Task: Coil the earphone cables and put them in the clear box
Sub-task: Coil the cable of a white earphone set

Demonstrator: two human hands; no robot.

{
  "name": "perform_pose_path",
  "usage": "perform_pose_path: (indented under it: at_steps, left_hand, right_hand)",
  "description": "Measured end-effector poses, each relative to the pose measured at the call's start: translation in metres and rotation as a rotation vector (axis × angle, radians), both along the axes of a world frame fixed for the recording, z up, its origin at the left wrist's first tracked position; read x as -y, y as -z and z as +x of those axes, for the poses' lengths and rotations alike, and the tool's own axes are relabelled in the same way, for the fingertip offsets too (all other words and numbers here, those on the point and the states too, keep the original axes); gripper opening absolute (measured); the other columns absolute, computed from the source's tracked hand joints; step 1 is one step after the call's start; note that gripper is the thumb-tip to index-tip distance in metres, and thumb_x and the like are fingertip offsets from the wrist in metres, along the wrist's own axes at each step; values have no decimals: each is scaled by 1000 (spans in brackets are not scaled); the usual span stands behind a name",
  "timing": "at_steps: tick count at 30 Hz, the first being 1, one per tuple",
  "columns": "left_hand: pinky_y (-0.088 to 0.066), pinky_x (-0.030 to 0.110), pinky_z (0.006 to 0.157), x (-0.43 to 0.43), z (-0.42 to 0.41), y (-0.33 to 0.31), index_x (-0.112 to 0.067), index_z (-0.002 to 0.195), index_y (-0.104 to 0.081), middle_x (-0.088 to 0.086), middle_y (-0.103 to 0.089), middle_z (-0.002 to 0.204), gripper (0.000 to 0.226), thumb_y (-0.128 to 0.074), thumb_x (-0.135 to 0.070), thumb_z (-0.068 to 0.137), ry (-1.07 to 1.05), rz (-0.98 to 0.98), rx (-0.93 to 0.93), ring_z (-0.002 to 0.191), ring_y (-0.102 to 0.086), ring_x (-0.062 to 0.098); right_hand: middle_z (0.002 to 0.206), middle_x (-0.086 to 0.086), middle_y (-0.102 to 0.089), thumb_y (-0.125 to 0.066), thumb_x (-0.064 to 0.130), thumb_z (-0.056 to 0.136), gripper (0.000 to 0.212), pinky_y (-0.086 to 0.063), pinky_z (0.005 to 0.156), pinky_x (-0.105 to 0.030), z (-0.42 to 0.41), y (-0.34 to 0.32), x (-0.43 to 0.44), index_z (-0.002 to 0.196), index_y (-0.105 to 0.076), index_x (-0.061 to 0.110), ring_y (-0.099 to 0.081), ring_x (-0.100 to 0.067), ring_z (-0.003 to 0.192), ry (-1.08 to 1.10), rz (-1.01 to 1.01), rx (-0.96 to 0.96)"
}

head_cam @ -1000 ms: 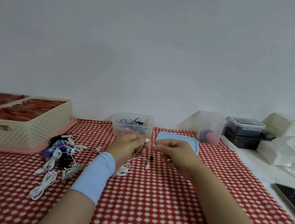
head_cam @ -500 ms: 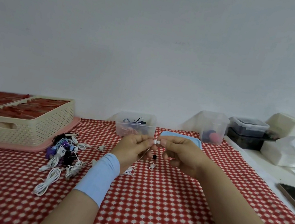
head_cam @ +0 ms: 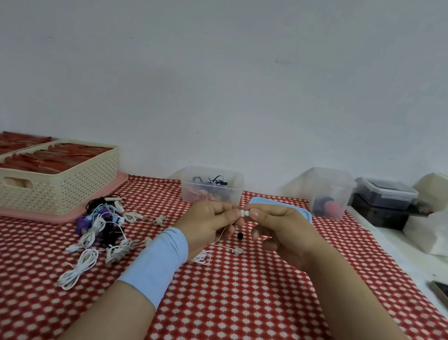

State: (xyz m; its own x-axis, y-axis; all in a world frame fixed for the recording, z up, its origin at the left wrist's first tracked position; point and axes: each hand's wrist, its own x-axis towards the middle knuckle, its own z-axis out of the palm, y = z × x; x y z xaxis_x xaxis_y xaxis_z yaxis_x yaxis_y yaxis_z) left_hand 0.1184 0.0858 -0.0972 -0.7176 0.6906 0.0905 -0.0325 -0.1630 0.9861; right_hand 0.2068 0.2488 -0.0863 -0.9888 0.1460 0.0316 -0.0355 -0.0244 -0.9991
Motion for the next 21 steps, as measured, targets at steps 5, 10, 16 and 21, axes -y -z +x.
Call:
perform_pose_path:
  at_steps: [5, 10, 16, 21]
  left_hand:
    - [-51, 15, 61, 2, 1, 1, -6, 98, -72, -1, -69, 71, 15, -57, -7, 96, 3, -25, -39, 64, -58, 5]
    - [-51, 19, 63, 3, 1, 2, -12, 90, -74, -2, -71, 72, 14, -61, -9, 94, -15, -93, -122, 63, -58, 7]
    - [-53, 25, 74, 2, 2, 0, -15, 93, -75, 0, -75, 80, 11, -64, -16, 93, -88, -126, -202, 69, -63, 8]
    - [-54, 24, 75, 2, 5, -2, -16, 97, -74, 2, -76, 84, 10, -66, -19, 92, -120, -139, -223, 72, -66, 11]
  right_hand:
    - [85, -4, -72, -63, 13, 95, 20, -36, 42, -17, -2, 3, 1, 109, -77, 8, -57, -12, 61, 26, 16, 5]
    - [91, -7, -73, -65, 15, 93, 21, -33, 42, -18, -3, 6, -1, 110, -77, 11, -58, -12, 61, 15, 26, 51]
    - [90, -5, -76, -70, 15, 90, 18, -35, 44, -19, -3, 4, -2, 106, -76, 15, -62, -14, 62, 72, -6, 58]
    - [90, -6, -75, -70, 15, 91, 19, -35, 43, -17, -1, 2, -2, 108, -76, 9, -61, -12, 60, 112, 63, 25]
